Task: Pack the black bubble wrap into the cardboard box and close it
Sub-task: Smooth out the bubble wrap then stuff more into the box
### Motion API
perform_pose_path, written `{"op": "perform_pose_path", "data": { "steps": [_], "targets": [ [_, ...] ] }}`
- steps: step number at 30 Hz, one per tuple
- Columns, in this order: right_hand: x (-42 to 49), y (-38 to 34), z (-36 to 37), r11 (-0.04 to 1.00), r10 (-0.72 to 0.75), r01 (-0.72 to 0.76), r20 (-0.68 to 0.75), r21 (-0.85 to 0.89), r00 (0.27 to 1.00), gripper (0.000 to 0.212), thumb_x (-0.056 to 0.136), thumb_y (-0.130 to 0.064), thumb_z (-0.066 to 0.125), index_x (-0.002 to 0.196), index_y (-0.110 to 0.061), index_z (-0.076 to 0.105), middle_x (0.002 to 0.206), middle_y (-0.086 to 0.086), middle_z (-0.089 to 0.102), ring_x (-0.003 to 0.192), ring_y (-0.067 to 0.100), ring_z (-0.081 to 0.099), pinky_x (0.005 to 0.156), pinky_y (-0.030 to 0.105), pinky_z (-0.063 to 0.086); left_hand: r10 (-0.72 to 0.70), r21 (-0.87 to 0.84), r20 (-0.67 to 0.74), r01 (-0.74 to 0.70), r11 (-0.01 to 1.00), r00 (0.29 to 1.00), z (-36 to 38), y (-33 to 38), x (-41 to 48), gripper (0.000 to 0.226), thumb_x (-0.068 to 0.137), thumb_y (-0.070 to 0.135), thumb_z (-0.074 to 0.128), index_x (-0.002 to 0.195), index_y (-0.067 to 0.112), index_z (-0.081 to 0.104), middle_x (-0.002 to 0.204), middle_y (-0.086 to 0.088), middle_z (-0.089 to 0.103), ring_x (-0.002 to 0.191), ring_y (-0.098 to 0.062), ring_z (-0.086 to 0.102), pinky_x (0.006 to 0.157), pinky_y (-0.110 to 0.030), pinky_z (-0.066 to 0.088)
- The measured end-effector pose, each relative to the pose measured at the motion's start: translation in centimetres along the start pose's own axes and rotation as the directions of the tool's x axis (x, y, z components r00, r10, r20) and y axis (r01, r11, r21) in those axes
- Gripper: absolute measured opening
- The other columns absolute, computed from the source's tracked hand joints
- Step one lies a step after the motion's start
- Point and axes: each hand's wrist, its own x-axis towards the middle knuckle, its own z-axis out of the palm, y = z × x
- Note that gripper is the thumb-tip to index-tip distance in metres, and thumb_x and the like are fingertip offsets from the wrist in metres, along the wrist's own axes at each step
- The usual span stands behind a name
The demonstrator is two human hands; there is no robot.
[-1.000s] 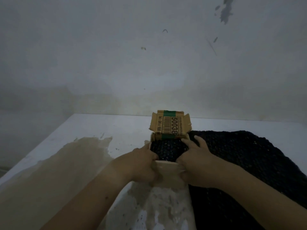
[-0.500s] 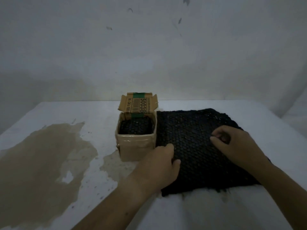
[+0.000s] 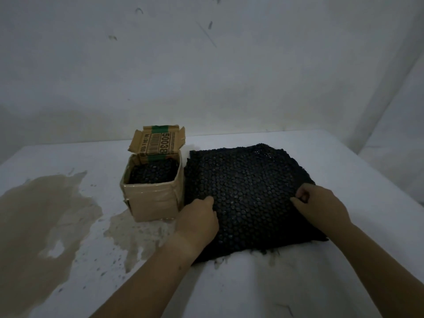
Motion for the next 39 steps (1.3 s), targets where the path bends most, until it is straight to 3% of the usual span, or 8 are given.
{"op": "perform_pose_path", "data": {
  "steps": [12, 17, 22, 25, 28, 30, 35, 39],
  "targets": [
    [0.3, 0.3, 0.3, 0.997, 0.015, -0.019, -0.060, -0.077, 0.998, 0.021, 0.086, -0.040, 0.066, 0.086, -0.021, 0.058, 0.091, 0.003, 0.052, 0.084, 0.027, 0.055, 0.070, 0.035, 0.046, -0.030, -0.107, -0.113, 0.018, 0.994, 0.993, -0.5, 0.3, 0.7, 0.024, 0.100, 0.035, 0.046, 0.106, 0.012, 0.043, 0.110, -0.009, 0.046, 0.086, -0.025, 0.052, 0.068, -0.032, 0.040],
    [-0.8, -2.5, -2.1, 0.945, -0.066, 0.117, -0.171, 0.307, 0.983, 0.014, 0.089, -0.018, 0.062, 0.078, -0.012, 0.056, 0.076, 0.008, 0.058, 0.070, 0.024, 0.054, 0.060, 0.033, 0.039, -0.041, -0.123, -0.135, 0.024, 0.992, 0.990, 0.3, 0.0, 0.5, 0.045, 0.090, 0.050, 0.057, 0.115, 0.014, 0.043, 0.113, -0.007, 0.048, 0.098, -0.023, 0.054, 0.079, -0.035, 0.049],
    [-3.5, -7.3, -7.5, 0.325, 0.083, -0.247, 0.232, 0.913, 0.969, 0.026, 0.093, -0.031, 0.052, 0.093, -0.012, 0.070, 0.099, 0.008, 0.073, 0.089, 0.023, 0.068, 0.083, 0.039, 0.051, -0.100, -0.331, -0.145, 0.047, 0.942, 0.984, -1.3, 1.2, -0.5, 0.054, 0.088, 0.068, 0.045, 0.109, 0.019, 0.047, 0.107, 0.001, 0.052, 0.094, -0.016, 0.054, 0.080, -0.032, 0.048],
    [-4.8, -9.7, -10.4, 0.100, 0.032, -0.288, 0.286, 0.952, 0.958, 0.029, 0.090, -0.035, 0.052, 0.103, -0.021, 0.074, 0.100, 0.003, 0.076, 0.090, 0.025, 0.072, 0.077, 0.038, 0.052, -0.196, -0.647, 0.170, 0.260, 0.717, 0.966, -3.2, 2.5, -1.1, 0.065, 0.079, 0.081, 0.043, 0.103, 0.022, 0.054, 0.101, 0.002, 0.063, 0.091, -0.011, 0.061, 0.075, -0.029, 0.048],
    [-5.5, -12.1, -12.8, 0.057, -0.071, -0.297, 0.300, 0.953, 0.951, 0.043, 0.091, -0.034, 0.046, 0.078, -0.011, 0.080, 0.087, 0.010, 0.076, 0.071, 0.023, 0.074, 0.068, 0.033, 0.052, 0.107, -0.825, 0.565, 0.564, 0.038, 0.818, -4.9, 3.2, -1.5, 0.063, 0.080, 0.075, 0.055, 0.102, 0.018, 0.072, 0.100, -0.009, 0.074, 0.090, -0.015, 0.071, 0.085, -0.032, 0.057],
    [-5.5, -13.2, -13.9, 0.061, -0.086, -0.281, 0.285, 0.958, 0.955, 0.054, 0.093, -0.032, 0.043, 0.054, -0.012, 0.076, 0.068, 0.006, 0.073, 0.054, 0.018, 0.070, 0.054, 0.026, 0.053, 0.326, -0.711, 0.574, 0.655, -0.258, 0.751, -5.3, 3.2, -1.9, 0.067, 0.086, 0.063, 0.061, 0.125, 0.009, 0.067, 0.124, -0.017, 0.067, 0.119, -0.028, 0.062, 0.109, -0.041, 0.043],
    [-5.6, -13.7, -14.7, 0.147, -0.061, -0.228, 0.239, 0.963, 0.969, 0.036, 0.090, -0.035, 0.044, 0.088, -0.012, 0.071, 0.070, 0.007, 0.073, 0.055, 0.021, 0.070, 0.055, 0.029, 0.052, 0.236, -0.797, 0.393, 0.457, -0.395, 0.889, -7.1, 2.6, -1.8, 0.044, 0.088, 0.027, 0.063, 0.126, 0.004, 0.064, 0.124, -0.017, 0.068, 0.117, -0.031, 0.064, 0.101, -0.044, 0.048],
    [-4.8, -13.0, -14.4, 0.146, -0.122, -0.237, 0.255, 0.960, 0.959, 0.043, 0.089, -0.045, 0.050, 0.105, -0.012, 0.073, 0.094, 0.012, 0.075, 0.080, 0.029, 0.073, 0.083, 0.041, 0.050, -0.035, -0.988, 0.111, 0.106, -0.114, 0.993, -12.1, -0.6, -1.2, 0.035, 0.089, 0.023, 0.068, 0.121, 0.007, 0.066, 0.111, -0.010, 0.074, 0.099, -0.024, 0.072, 0.083, -0.035, 0.057]
  ]
}}
